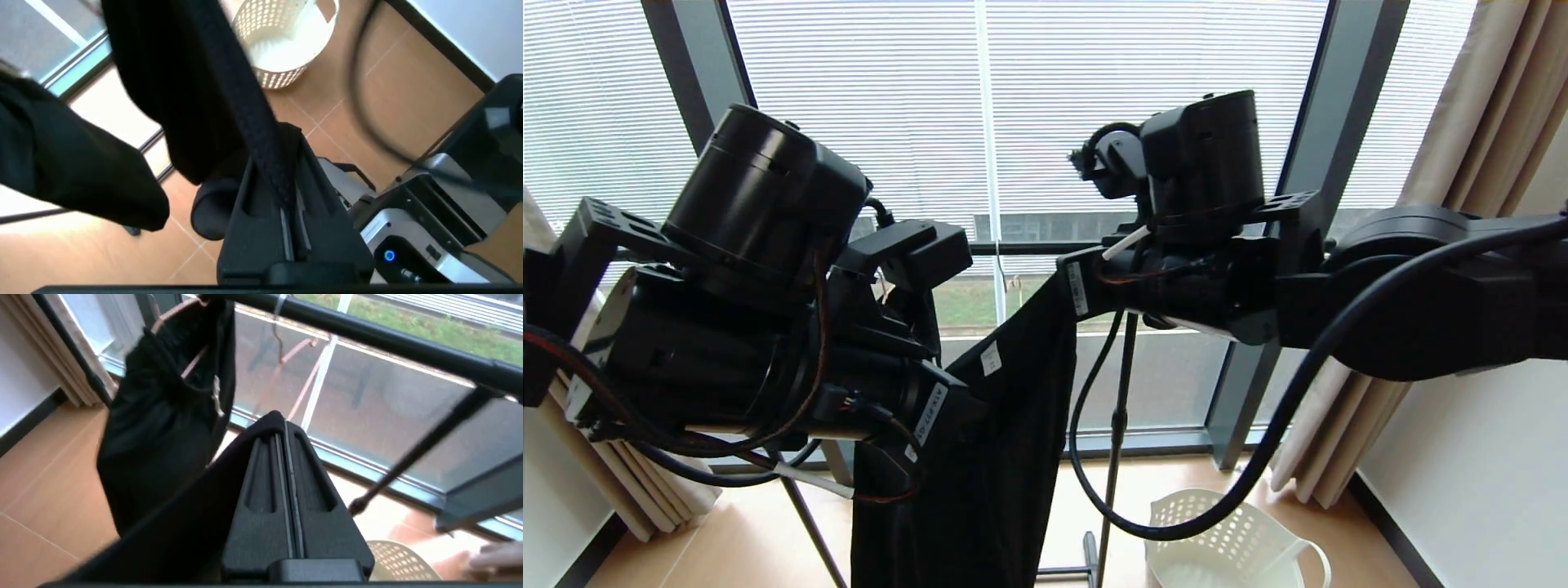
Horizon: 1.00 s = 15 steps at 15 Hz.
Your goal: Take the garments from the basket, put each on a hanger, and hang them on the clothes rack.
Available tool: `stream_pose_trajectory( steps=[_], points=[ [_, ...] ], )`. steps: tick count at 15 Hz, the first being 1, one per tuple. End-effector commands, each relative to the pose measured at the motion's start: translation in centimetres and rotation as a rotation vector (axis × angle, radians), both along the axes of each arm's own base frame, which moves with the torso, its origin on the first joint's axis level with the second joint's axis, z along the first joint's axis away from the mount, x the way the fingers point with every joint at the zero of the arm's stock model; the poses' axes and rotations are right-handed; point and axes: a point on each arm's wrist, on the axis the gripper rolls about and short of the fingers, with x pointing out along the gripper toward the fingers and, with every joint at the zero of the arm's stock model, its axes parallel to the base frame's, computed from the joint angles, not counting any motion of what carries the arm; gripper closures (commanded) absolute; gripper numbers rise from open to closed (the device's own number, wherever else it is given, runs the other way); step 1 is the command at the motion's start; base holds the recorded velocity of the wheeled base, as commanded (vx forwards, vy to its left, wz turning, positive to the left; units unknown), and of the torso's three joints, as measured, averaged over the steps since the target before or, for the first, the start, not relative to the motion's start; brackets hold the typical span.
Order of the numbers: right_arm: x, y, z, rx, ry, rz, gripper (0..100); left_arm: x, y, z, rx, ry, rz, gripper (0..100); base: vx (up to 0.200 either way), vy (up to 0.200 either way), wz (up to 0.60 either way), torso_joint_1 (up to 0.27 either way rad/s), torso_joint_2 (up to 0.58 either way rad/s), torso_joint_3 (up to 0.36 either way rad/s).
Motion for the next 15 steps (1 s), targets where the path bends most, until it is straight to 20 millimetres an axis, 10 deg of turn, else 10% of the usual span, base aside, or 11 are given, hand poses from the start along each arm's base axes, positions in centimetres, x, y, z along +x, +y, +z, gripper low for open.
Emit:
stream_pose_trajectory(
  steps=[1,8,9,15],
  points=[
    [-2.5,-4.3,1.7,0.005,-0.016,-0.054,100,0.7,0.8,-0.1,-0.01,-0.013,0.038,100,0.0,0.0,0.0,0.0,0.0,0.0],
    [-5.8,-7.6,1.2,-0.025,0.004,-0.075,100,4.6,-2.0,-1.2,0.016,-0.156,-0.05,100,0.0,0.0,0.0,0.0,0.0,0.0],
    [-5.8,-7.6,1.0,-0.028,0.01,-0.074,100,5.0,-2.3,-1.4,0.021,-0.153,-0.05,0,0.0,0.0,0.0,0.0,0.0,0.0],
    [-4.2,-8.1,-0.3,0.008,0.028,-0.133,100,3.6,-0.8,-2.1,0.039,-0.126,-0.042,0,0.0,0.0,0.0,0.0,0.0,0.0]
  ],
)
